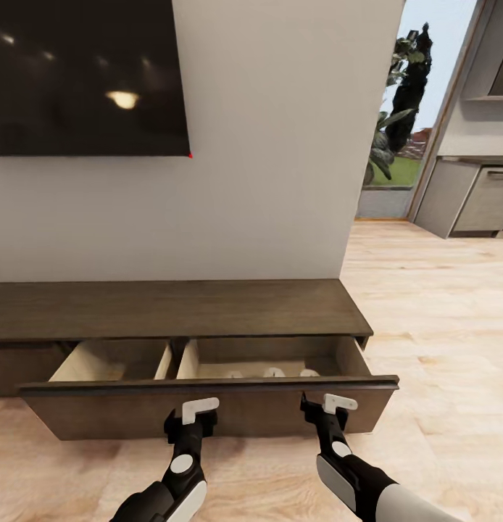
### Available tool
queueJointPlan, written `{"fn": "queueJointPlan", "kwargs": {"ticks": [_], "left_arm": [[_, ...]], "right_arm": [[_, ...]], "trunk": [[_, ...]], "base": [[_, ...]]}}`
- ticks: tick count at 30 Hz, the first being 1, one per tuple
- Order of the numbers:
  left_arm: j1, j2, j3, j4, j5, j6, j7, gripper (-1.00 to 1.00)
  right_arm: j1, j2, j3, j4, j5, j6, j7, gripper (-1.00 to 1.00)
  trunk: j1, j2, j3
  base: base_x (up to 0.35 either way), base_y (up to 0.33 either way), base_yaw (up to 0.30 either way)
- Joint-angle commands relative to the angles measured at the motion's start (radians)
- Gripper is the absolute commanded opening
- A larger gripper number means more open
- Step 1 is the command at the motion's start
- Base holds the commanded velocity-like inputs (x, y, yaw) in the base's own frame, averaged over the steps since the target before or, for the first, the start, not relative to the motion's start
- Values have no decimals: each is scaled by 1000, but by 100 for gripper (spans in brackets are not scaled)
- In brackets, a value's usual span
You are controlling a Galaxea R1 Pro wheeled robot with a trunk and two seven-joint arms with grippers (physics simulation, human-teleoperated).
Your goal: Place each of the two pumpkins and all three candles from the living room inside a cabinet in the living room (use any cabinet), then make sure every cabinet is closed, and position the cauldron so it is next to a table in the living room.
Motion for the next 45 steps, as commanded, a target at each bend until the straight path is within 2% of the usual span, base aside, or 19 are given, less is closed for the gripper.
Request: {"fn": "queueJointPlan", "kwargs": {"ticks": [1, 11, 37, 45], "left_arm": [[-1, 1, -4, -1, 6, 0, 7, 100], [-1, 1, -5, -1, 6, -1, 7, 100], [-1, 1, -6, 0, 6, -1, 7, 100], [-1, 1, -6, 0, 6, -1, 7, 100]], "right_arm": [[-1, -1, 7, -1, -9, -6, -6, 100], [-1, -1, 7, -1, -9, -6, -6, 100], [-1, -1, 6, -1, -9, -6, -6, 100], [-1, -1, 6, -1, -9, -6, -6, 100]], "trunk": [[0, 0, -1], [0, 0, -1], [0, 0, -1], [0, 0, -1]], "base": [[267, 0, 0], [254, 0, 0], [163, 0, 0], [35, 0, 0]]}}
